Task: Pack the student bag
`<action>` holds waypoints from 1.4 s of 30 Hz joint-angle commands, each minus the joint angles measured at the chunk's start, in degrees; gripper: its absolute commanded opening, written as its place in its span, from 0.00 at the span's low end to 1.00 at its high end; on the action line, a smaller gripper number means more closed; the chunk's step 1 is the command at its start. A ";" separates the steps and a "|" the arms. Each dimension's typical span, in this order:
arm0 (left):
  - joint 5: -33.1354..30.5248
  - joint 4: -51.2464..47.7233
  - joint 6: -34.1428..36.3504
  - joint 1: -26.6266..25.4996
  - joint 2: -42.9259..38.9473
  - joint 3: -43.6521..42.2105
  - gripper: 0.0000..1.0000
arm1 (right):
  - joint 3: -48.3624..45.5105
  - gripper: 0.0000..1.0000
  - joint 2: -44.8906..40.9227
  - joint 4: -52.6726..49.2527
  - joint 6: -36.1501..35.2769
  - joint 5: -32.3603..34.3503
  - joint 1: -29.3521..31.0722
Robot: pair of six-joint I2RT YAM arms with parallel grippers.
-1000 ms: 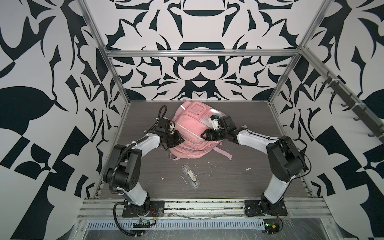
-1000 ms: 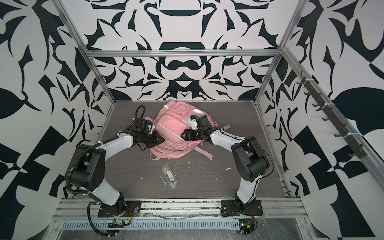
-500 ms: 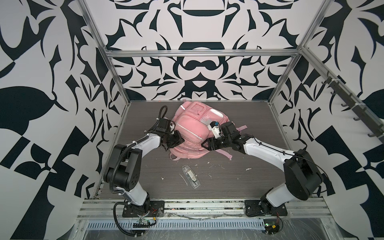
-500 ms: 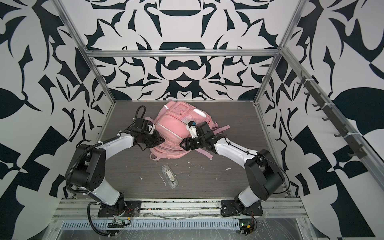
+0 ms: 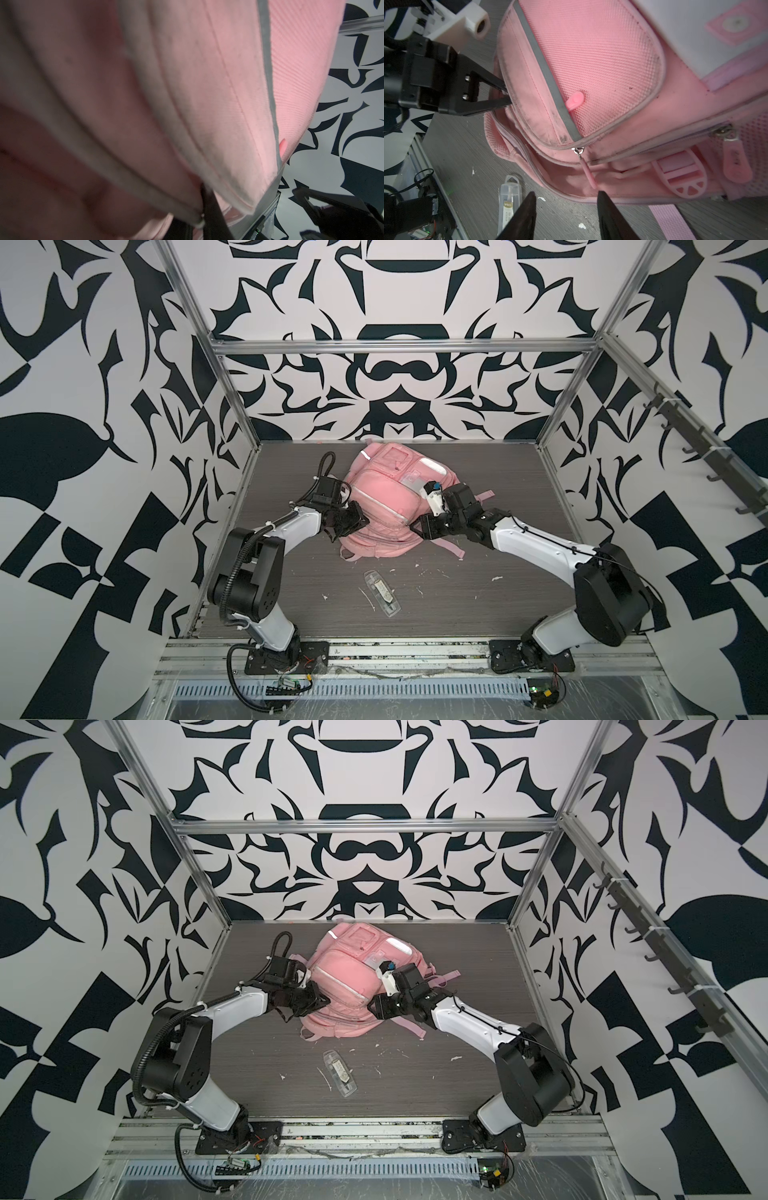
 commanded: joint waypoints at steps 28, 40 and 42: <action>2.10 0.04 -0.33 -0.86 -0.18 -0.66 0.12 | 3.19 0.31 9.36 3.15 -0.50 0.82 0.21; 2.44 0.69 -1.11 -0.96 0.54 -0.40 0.12 | 1.92 0.16 4.23 0.80 -0.05 1.69 2.75; 2.73 0.96 -1.50 -1.04 0.45 -0.32 0.12 | 2.44 0.12 3.76 -0.30 -0.16 1.69 3.12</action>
